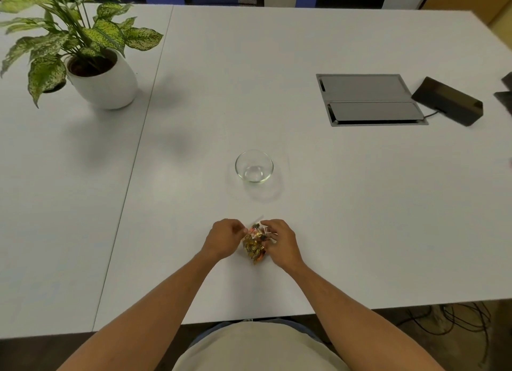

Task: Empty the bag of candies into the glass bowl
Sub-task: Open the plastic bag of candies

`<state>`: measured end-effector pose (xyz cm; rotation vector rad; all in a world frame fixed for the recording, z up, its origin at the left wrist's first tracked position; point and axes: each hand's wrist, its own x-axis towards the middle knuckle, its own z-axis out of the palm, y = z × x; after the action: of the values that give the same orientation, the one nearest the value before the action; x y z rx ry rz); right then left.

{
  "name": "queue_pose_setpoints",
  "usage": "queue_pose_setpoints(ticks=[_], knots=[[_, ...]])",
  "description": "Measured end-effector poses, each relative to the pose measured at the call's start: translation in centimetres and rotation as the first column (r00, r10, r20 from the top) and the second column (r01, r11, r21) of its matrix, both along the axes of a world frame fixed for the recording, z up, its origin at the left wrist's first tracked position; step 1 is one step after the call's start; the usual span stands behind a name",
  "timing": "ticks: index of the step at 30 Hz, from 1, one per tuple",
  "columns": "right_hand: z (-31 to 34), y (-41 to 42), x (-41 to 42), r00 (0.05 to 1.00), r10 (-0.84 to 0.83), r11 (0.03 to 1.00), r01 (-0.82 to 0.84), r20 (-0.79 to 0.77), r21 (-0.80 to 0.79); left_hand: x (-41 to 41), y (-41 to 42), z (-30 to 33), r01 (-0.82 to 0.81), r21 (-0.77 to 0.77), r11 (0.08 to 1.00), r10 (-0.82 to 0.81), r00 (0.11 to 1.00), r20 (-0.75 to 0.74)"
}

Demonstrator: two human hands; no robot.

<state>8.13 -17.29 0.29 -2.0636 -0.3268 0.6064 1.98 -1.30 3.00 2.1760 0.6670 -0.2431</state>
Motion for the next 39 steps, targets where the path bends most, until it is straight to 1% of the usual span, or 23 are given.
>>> queue_pose_setpoints(ticks=[2,7,13,16,18,20,23,29,31,33,35,39], knots=[[0.4,0.0,0.1,1.000,0.010,1.000,-0.010,0.010,0.029,0.1,0.1,0.4,0.003,-0.020,1.000,-0.002,1.000,0.027],[1.0,0.0,0.2,0.996,0.054,0.995,-0.059,0.067,0.075,-0.1,-0.1,0.8,-0.005,-0.040,0.999,0.006,1.000,0.015],[1.2,-0.1,-0.3,0.995,0.089,0.996,-0.090,0.040,0.025,0.0,-0.6,1.7,-0.052,-0.076,0.996,0.053,0.999,0.006],[1.8,0.3,-0.8,1.000,0.007,0.999,-0.006,-0.019,0.039,0.0,-0.9,2.0,-0.072,-0.073,0.995,0.074,0.997,0.030],[2.0,0.7,-1.0,0.996,-0.087,0.994,0.088,-0.016,0.058,0.1,-1.1,2.2,-0.077,-0.076,0.994,0.081,0.995,0.049],[2.1,1.2,-1.2,0.990,-0.143,0.989,0.143,-0.019,0.048,0.1,-1.2,2.3,-0.064,-0.079,0.995,0.070,0.995,0.073],[2.6,1.8,-1.2,0.977,-0.149,0.987,0.156,-0.152,0.038,0.0,-1.5,2.5,-0.066,-0.080,0.995,0.074,0.993,0.095],[2.7,2.0,-0.8,0.927,-0.184,0.975,0.214,-0.327,0.059,-0.2,-1.5,2.6,-0.081,-0.063,0.995,0.087,0.991,0.100],[2.9,1.9,-0.6,0.918,-0.177,0.976,0.211,-0.355,0.058,-0.3,-1.5,2.5,-0.082,-0.070,0.994,0.089,0.991,0.099],[3.3,1.8,-0.6,0.923,-0.151,0.979,0.189,-0.353,0.074,-0.5,-1.6,2.5,-0.088,-0.085,0.993,0.096,0.990,0.102],[3.8,1.6,-0.7,0.942,-0.108,0.986,0.142,-0.317,0.086,-0.6,-1.7,2.5,-0.095,-0.131,0.987,0.110,0.988,0.110],[4.3,1.1,-0.8,0.956,-0.050,0.993,0.079,-0.289,0.088,-0.9,-1.1,2.4,-0.121,-0.312,0.942,0.154,0.985,0.083]])
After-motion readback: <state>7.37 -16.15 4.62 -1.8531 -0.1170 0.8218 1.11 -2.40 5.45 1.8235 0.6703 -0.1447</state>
